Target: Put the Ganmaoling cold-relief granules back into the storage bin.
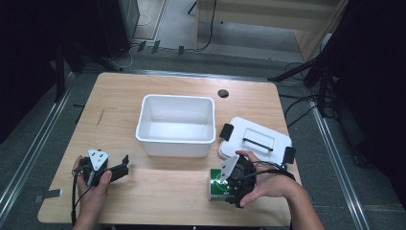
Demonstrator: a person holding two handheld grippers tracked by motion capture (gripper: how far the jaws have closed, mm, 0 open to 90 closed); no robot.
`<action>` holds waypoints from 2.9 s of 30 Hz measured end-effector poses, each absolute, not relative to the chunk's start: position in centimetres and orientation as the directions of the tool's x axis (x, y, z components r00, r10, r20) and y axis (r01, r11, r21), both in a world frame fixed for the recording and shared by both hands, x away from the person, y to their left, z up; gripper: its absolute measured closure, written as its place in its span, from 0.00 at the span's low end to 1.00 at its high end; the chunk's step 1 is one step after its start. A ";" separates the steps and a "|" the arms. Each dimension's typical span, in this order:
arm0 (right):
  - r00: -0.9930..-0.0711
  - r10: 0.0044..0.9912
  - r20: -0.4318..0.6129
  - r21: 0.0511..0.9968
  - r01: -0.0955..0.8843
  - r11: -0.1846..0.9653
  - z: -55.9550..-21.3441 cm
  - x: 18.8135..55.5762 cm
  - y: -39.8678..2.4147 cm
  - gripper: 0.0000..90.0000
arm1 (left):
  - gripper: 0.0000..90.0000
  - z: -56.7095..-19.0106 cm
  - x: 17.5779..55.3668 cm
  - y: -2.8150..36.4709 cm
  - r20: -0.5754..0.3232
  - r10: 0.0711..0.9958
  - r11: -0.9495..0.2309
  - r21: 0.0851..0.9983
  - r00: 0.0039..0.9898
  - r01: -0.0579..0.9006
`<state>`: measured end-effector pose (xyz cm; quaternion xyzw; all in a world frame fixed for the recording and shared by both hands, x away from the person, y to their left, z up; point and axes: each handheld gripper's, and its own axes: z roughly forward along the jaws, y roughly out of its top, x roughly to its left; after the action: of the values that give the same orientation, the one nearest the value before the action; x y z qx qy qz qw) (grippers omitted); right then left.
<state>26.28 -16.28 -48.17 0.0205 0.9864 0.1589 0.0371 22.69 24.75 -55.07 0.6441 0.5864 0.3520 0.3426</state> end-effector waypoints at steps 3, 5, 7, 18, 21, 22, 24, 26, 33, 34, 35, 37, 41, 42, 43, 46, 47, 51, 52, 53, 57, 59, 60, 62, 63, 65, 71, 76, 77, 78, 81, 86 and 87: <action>-0.992 0.055 -0.110 0.308 0.019 0.951 -48.3 26.1 -16.2 0.07 | 0.08 -55.1 22.7 24.7 0.052 0.997 -0.078 0.854 0.064 0.514; -0.992 0.049 -0.113 0.298 0.013 0.954 -48.3 26.0 -16.1 0.09 | 0.08 -55.1 22.7 24.7 0.052 0.997 -0.077 0.854 0.064 0.514; -0.993 0.046 -0.106 0.300 0.012 0.954 -48.4 26.1 -16.0 0.12 | 0.08 -55.1 22.7 24.7 0.051 0.997 -0.076 0.854 0.064 0.515; -0.991 0.042 -0.130 0.332 -0.003 0.943 -47.9 25.9 -16.6 0.18 | 0.07 -55.1 22.7 24.7 0.051 0.997 -0.077 0.854 0.063 0.515; -0.990 0.037 -0.136 0.331 -0.011 0.944 -47.7 25.8 -16.7 0.19 | 0.08 -55.1 22.7 24.7 0.050 0.997 -0.076 0.853 0.065 0.516; -0.990 0.040 -0.132 0.332 -0.007 0.943 -47.6 25.8 -16.8 0.19 | 0.08 -55.1 22.7 24.7 0.049 0.997 -0.076 0.853 0.065 0.516; -0.991 0.045 -0.127 0.338 0.000 0.941 -47.4 25.8 -16.9 0.19 | 0.07 -55.1 22.7 24.7 0.050 0.997 -0.076 0.853 0.064 0.516; -0.989 0.050 -0.138 0.344 -0.001 0.939 -47.1 26.0 -17.0 0.19 | 0.08 -55.1 22.7 24.7 0.052 0.997 -0.077 0.853 0.063 0.516; -0.986 0.051 -0.162 0.355 -0.010 0.935 -45.7 26.4 -17.4 0.19 | 0.08 -55.1 22.7 24.7 0.050 0.997 -0.076 0.853 0.065 0.516; -0.985 0.056 -0.165 0.351 -0.006 0.936 -45.5 26.5 -17.5 0.19 | 0.08 -55.1 22.7 24.7 0.051 0.997 -0.077 0.853 0.065 0.516; -0.984 0.055 -0.167 0.352 -0.007 0.936 -45.3 26.6 -17.5 0.19 | 0.08 -55.1 22.7 24.7 0.051 0.997 -0.077 0.853 0.064 0.516; -0.984 0.059 -0.171 0.353 -0.006 0.936 -45.0 26.8 -17.7 0.19 | 0.08 -55.1 22.7 24.7 0.053 0.997 -0.078 0.854 0.064 0.514; -0.982 0.071 -0.175 0.360 0.003 0.933 -44.4 27.1 -18.1 0.19 | 0.08 -55.1 22.7 24.7 0.053 0.996 -0.079 0.854 0.065 0.514; -0.982 0.077 -0.172 0.362 0.009 0.932 -44.2 27.1 -18.3 0.19 | 0.08 -55.1 22.7 24.7 0.054 0.996 -0.080 0.854 0.064 0.515; -0.982 0.082 -0.170 0.362 0.015 0.932 -44.1 27.2 -18.4 0.19 | 0.08 -55.1 22.7 24.7 0.055 0.996 -0.081 0.853 0.065 0.515; -0.980 0.090 -0.177 0.371 0.018 0.929 -43.7 27.5 -18.8 0.19 | 0.08 -55.1 22.7 24.6 0.056 0.996 -0.082 0.853 0.065 0.515; -0.979 0.093 -0.180 0.373 0.019 0.928 -43.6 27.6 -19.0 0.19 | 0.07 -55.1 22.7 24.6 0.056 0.996 -0.082 0.853 0.065 0.516; -0.977 0.103 -0.186 0.372 0.027 0.928 -43.1 27.9 -19.4 0.19 | 0.07 -55.1 22.7 24.6 0.062 0.996 -0.088 0.852 0.067 0.517; -0.977 0.103 -0.186 0.373 0.027 0.927 -43.0 28.0 -19.4 0.19 | 0.07 -55.1 22.7 24.6 0.062 0.996 -0.088 0.852 0.067 0.517; -0.977 0.105 -0.187 0.373 0.028 0.928 -42.9 28.1 -19.5 0.19 | 0.08 -55.1 22.7 24.6 0.061 0.996 -0.088 0.852 0.068 0.517; -0.976 0.107 -0.191 0.367 0.030 0.930 -42.3 28.4 -19.5 0.19 | 0.08 -55.1 22.7 24.6 0.063 0.996 -0.090 0.851 0.070 0.518; -0.976 0.104 -0.193 0.369 0.026 0.929 -42.0 28.6 -19.5 0.19 | 0.08 -55.1 22.7 24.6 0.063 0.996 -0.091 0.851 0.071 0.518; -0.975 0.107 -0.195 0.369 0.028 0.929 -41.8 28.7 -19.5 0.19 | 0.07 -55.1 22.7 24.6 0.063 0.995 -0.091 0.850 0.071 0.518; -0.973 0.104 -0.204 0.367 0.022 0.930 -41.5 28.9 -19.5 0.19 | 0.08 -55.1 22.8 24.6 0.061 0.996 -0.090 0.850 0.072 0.518; -0.973 0.109 -0.202 0.364 0.029 0.931 -41.3 29.0 -19.5 0.19 | 0.07 -55.1 22.8 24.6 0.061 0.996 -0.090 0.850 0.072 0.520; -0.973 0.110 -0.205 0.364 0.028 0.931 -40.9 29.2 -19.5 0.19 | 0.08 -55.1 22.8 24.6 0.064 0.995 -0.093 0.849 0.074 0.520; -0.969 0.108 -0.221 0.360 0.022 0.933 -39.6 29.8 -19.6 0.19 | 0.07 -55.1 22.8 24.6 0.062 0.995 -0.091 0.850 0.073 0.518; -0.967 0.124 -0.223 0.365 0.036 0.930 -38.5 30.2 -19.8 0.19 | 0.08 -55.1 22.8 24.6 0.063 0.995 -0.093 0.850 0.074 0.518; -0.968 0.120 -0.222 0.363 0.032 0.931 -38.3 30.4 -19.9 0.19 | 0.08 -55.1 22.8 24.6 0.063 0.995 -0.093 0.851 0.074 0.517; -0.970 0.114 -0.214 0.361 0.030 0.932 -38.1 30.5 -19.9 0.19 | 0.08 -55.1 22.8 24.6 0.063 0.995 -0.092 0.851 0.074 0.517; -0.973 0.116 -0.200 0.359 0.037 0.933 -37.8 30.7 -19.8 0.19 | 0.08 -55.1 22.8 24.6 0.062 0.995 -0.092 0.851 0.074 0.517; -0.969 0.117 -0.216 0.374 0.029 0.927 -36.4 31.6 -19.5 0.19 | 0.08 -55.1 22.8 24.6 0.062 0.995 -0.091 0.851 0.074 0.518; -0.969 0.120 -0.217 0.374 0.031 0.927 -36.2 31.7 -19.4 0.19 | 0.08 -55.1 22.8 24.6 0.062 0.995 -0.091 0.851 0.075 0.518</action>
<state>31.71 -19.44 -36.17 0.0389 0.9743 0.1874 0.1187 22.81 24.61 -55.09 0.6496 0.5822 0.3517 0.3396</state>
